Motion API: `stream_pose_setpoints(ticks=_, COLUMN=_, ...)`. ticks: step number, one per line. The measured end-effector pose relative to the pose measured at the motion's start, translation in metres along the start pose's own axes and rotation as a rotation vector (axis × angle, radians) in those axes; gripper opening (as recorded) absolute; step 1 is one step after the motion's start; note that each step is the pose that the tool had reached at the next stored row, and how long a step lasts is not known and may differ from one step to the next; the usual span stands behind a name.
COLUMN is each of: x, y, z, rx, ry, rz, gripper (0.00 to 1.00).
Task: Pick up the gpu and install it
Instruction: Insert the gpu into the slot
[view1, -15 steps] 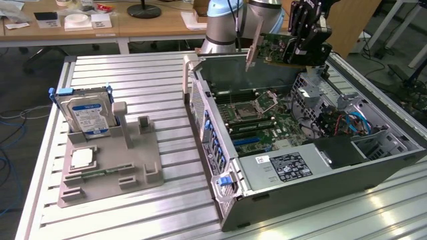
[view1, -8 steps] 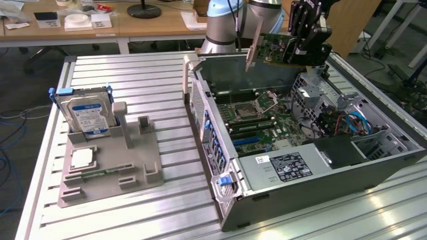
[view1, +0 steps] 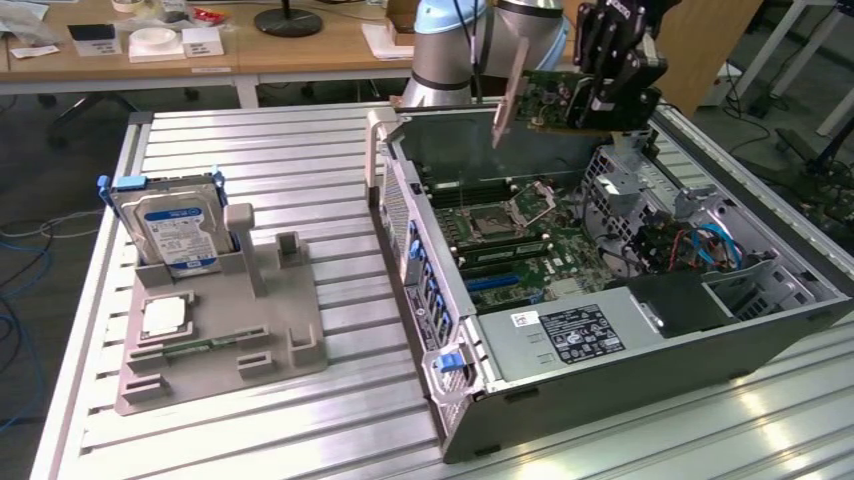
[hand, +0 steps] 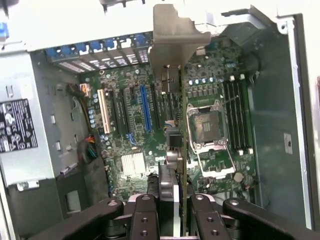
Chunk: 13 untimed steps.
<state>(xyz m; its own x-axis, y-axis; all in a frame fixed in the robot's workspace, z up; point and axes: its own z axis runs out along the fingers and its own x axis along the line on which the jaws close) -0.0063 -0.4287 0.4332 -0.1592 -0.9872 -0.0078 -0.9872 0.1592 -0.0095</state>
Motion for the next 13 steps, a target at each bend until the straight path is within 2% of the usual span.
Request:
stream_pose_setpoints(ticks=5, x=0.0, y=-0.0001, z=0.002, rx=-0.0007, ry=-0.0007, rz=-0.076, gripper=0.28)
stream_pose_setpoints(ticks=13, x=0.0, y=-0.0001, z=0.0027, rx=-0.0006, ry=-0.0011, rz=-0.095, gripper=0.28)
